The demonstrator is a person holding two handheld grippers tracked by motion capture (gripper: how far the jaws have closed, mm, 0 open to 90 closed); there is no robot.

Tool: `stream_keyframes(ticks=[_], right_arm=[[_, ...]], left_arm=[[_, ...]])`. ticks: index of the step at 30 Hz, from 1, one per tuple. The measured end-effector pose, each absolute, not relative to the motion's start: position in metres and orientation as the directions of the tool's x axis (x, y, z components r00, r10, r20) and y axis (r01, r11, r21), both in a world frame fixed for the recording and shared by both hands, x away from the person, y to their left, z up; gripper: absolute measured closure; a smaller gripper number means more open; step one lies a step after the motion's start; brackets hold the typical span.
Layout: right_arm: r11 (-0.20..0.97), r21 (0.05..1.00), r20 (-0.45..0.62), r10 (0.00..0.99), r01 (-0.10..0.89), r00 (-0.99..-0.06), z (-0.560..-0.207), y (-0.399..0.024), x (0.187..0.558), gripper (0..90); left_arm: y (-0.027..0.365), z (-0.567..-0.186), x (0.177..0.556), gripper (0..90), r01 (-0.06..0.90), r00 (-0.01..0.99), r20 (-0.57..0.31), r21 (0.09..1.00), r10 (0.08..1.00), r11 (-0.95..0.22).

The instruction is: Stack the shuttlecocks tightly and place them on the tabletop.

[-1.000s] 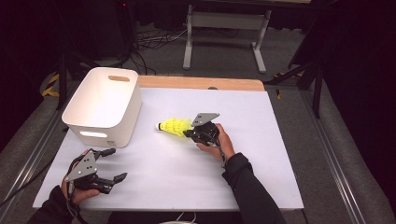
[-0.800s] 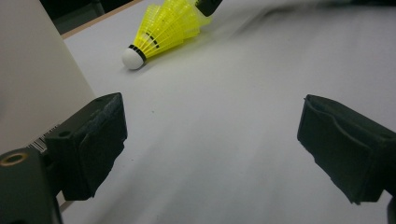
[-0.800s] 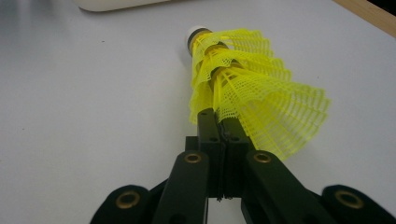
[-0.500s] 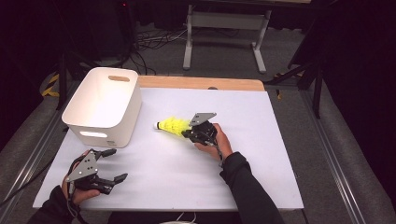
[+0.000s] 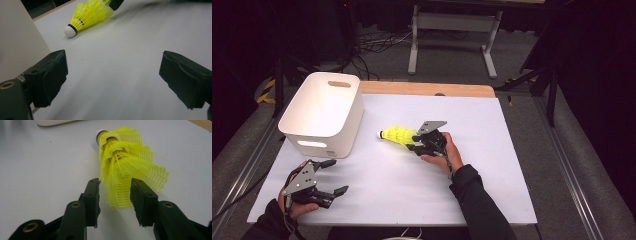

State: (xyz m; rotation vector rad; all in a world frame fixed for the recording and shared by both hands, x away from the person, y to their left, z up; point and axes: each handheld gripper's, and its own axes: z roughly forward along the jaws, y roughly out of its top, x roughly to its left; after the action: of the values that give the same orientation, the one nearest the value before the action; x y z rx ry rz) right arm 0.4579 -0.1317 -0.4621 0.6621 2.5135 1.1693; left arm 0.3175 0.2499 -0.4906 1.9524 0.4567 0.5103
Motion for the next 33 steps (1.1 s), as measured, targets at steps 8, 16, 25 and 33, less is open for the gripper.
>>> stream_keyframes(ticks=[8,16,25,33], right_arm=[[0.555,0.794,-0.119,0.541,0.248,-0.832,-0.451,-0.136,0.448,47.8],[0.556,0.809,-0.19,0.558,0.194,-0.807,-0.435,-0.139,0.435,40.0],[0.551,0.825,-0.245,0.552,0.128,-0.797,-0.42,-0.14,0.418,35.9],[0.559,0.824,-0.29,0.554,0.09,-0.78,-0.413,-0.145,0.403,27.7]], left_arm=[[0.25,-0.49,0.318,9.1,0.097,0.835,0.148,0.909,0.53,-0.406],[0.251,-0.49,0.317,9.0,0.093,0.833,0.153,0.908,0.532,-0.408],[0.25,-0.49,0.317,9.1,0.093,0.832,0.153,0.909,0.533,-0.406],[0.251,-0.49,0.317,9.1,0.092,0.833,0.153,0.909,0.531,-0.406]])
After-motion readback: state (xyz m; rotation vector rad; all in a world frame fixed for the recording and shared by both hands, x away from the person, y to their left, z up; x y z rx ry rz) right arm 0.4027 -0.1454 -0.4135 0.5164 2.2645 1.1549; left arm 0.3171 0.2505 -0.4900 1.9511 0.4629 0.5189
